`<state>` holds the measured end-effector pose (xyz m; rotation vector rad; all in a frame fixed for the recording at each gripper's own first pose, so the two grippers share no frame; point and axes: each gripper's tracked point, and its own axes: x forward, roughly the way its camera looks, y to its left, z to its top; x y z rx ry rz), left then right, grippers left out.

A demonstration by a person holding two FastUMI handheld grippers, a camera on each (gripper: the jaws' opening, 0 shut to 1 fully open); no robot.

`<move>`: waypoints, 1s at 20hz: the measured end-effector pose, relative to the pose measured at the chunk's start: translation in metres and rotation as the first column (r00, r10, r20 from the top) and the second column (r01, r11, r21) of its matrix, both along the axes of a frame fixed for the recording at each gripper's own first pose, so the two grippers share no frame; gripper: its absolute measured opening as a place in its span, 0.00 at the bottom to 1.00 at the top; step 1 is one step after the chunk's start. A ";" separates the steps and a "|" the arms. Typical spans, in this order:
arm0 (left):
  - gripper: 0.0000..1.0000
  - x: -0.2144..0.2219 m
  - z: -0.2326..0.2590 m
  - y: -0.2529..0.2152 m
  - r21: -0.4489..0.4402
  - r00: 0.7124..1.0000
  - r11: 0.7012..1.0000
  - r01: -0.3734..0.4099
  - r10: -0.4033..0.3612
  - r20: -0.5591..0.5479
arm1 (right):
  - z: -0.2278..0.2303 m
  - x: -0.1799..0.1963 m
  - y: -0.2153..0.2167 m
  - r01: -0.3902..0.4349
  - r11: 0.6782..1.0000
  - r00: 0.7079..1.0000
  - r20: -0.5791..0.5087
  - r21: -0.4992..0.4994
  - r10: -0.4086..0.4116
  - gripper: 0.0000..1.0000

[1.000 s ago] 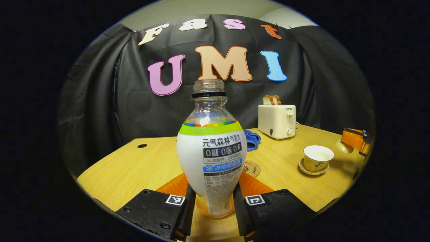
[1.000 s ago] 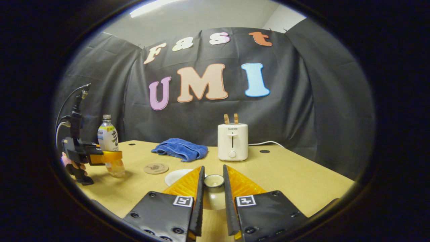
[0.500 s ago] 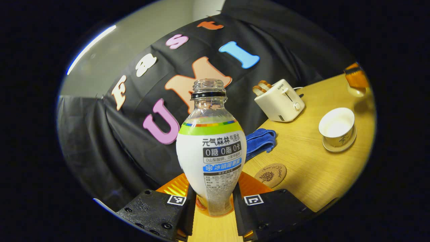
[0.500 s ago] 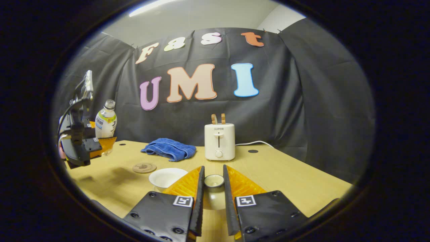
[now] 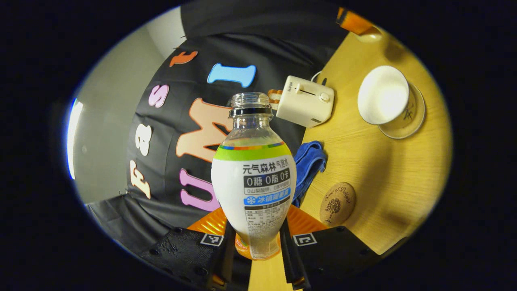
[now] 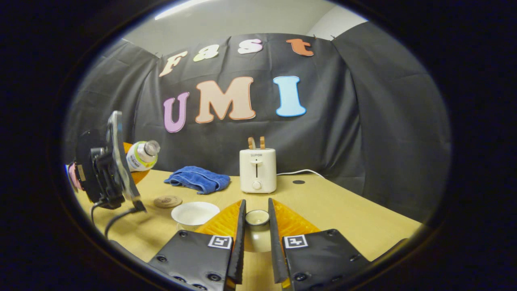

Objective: Open the teacup lid with one hand, grasp the water bottle and pour water into the teacup with the other hand; after pouring, place the water bottle on the coaster and then close the teacup lid.

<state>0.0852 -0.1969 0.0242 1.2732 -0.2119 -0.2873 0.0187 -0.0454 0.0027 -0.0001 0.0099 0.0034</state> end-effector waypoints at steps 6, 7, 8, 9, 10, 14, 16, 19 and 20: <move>0.48 0.004 -0.015 -0.015 0.169 1.000 0.985 0.026 -0.028 0.008 | 0.001 0.000 -0.002 0.002 1.000 1.000 0.000 -0.001 -0.002 0.34; 0.48 0.006 -0.015 -0.018 0.195 0.999 0.980 0.028 -0.031 0.011 | 0.001 -0.001 -0.002 0.002 1.000 1.000 0.000 -0.001 -0.002 0.33; 0.48 0.006 -0.018 -0.017 0.216 0.999 0.976 0.030 -0.034 0.011 | 0.000 0.000 -0.002 0.002 1.000 1.000 0.000 -0.001 -0.002 0.33; 0.48 0.006 -0.019 -0.019 0.233 0.999 0.972 0.033 -0.038 0.017 | 0.000 0.000 -0.002 0.002 1.000 1.000 0.000 -0.001 -0.002 0.33; 0.48 0.007 -0.020 -0.019 0.253 0.999 0.967 0.031 -0.038 0.026 | 0.000 0.000 -0.001 0.002 1.000 1.000 0.001 0.000 -0.002 0.33; 0.48 0.015 -0.024 -0.020 0.362 0.997 0.932 0.036 -0.059 0.054 | 0.000 0.000 -0.002 0.002 1.000 1.000 0.000 0.000 -0.002 0.34; 0.48 0.016 -0.027 -0.022 0.392 0.996 0.919 0.040 -0.068 0.057 | 0.000 0.000 -0.001 0.002 1.000 1.000 -0.001 0.000 -0.002 0.34; 0.48 0.014 -0.023 -0.026 0.435 0.994 0.899 0.048 -0.087 0.069 | 0.000 0.000 -0.002 0.002 1.000 1.000 -0.001 0.000 -0.002 0.34; 0.48 0.014 -0.023 -0.027 0.448 0.993 0.893 0.049 -0.091 0.071 | 0.000 0.000 -0.001 0.001 1.000 1.000 -0.001 -0.001 -0.001 0.34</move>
